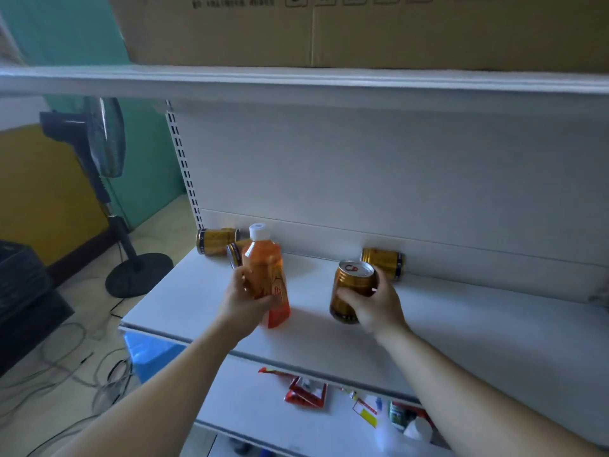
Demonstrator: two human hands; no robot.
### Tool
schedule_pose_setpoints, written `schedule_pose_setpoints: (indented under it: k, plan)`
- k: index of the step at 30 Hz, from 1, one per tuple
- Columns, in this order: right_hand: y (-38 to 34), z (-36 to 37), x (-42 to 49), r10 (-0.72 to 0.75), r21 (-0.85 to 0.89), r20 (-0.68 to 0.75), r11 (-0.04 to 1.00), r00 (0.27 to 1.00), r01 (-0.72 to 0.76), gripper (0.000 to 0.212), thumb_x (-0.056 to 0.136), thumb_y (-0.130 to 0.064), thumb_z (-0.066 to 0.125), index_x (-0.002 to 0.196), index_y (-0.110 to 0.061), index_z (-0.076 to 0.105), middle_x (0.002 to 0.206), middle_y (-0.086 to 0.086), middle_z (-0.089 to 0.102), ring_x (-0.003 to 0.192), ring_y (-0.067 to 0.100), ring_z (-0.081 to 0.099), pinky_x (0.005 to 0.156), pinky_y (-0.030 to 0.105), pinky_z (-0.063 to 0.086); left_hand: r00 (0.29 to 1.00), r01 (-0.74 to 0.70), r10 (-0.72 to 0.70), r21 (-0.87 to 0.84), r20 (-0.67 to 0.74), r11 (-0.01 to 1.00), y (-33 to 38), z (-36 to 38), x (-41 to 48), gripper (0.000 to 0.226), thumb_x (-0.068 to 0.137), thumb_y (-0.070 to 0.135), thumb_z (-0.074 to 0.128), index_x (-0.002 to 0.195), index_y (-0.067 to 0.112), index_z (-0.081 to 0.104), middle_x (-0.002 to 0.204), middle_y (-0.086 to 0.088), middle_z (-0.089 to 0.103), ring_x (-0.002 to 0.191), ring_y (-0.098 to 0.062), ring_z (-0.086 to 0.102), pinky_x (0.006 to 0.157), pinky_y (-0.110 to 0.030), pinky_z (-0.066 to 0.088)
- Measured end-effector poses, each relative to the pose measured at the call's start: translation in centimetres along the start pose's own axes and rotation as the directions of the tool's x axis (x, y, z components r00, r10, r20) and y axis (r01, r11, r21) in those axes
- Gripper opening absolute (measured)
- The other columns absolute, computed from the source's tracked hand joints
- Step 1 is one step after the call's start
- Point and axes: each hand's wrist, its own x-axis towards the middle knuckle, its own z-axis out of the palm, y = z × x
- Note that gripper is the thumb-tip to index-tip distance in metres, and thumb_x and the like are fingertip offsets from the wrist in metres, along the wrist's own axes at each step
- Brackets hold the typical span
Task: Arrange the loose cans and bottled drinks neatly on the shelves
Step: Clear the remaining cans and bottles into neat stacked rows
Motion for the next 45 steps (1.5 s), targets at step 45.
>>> schedule_pose_setpoints:
  k: [45]
  plan:
    - [1.6,-54.7,-29.1,0.069,0.092,-0.706,0.996,0.705,-0.006,0.048,0.079,-0.022,0.076,0.12,-0.029,0.052,0.108,-0.007,0.06,0.1,0.014,0.059,0.075,0.028,0.049,0.573,-0.264,0.364,-0.256,0.734,0.93,14.0,47.5,-37.3,0.074,0.076,0.005,0.075,0.137,0.022,0.036,0.104,0.009,0.058,0.092,-0.003,0.057,0.065,-0.017,0.046]
